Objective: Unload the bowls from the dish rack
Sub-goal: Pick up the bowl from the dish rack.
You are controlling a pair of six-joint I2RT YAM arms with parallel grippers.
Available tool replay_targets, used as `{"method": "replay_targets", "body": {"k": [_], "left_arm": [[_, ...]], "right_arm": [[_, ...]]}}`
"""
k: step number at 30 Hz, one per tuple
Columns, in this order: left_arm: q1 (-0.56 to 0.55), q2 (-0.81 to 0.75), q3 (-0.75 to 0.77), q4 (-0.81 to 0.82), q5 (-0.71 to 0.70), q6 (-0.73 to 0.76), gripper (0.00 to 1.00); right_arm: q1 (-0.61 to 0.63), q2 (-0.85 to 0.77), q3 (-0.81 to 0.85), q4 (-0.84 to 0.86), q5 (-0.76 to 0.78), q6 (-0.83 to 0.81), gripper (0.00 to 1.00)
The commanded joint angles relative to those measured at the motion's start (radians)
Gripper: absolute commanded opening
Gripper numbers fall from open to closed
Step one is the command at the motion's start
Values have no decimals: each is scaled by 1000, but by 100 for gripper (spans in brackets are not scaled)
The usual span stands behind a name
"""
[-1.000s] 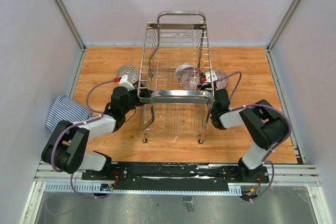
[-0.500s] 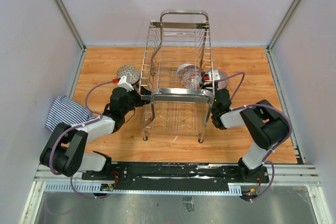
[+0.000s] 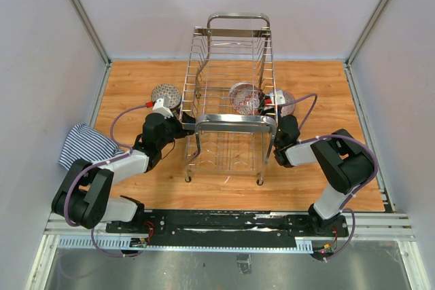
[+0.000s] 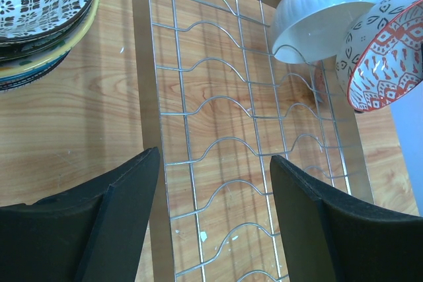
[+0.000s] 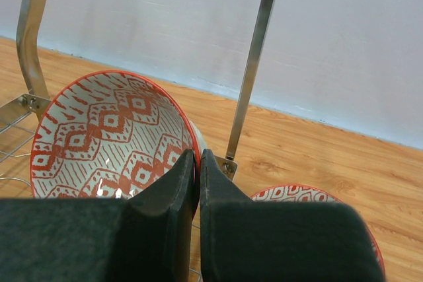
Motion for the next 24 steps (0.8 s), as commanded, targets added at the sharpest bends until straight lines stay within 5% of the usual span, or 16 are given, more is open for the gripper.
{"method": "replay_targets", "body": {"k": [1, 24], "left_arm": [[-6, -9, -6, 21, -13, 14, 73], [-7, -51, -25, 9, -19, 10, 73]], "right_arm": [[-24, -39, 7, 133, -23, 29, 1], [-49, -143, -105, 133, 5, 61, 1]]}}
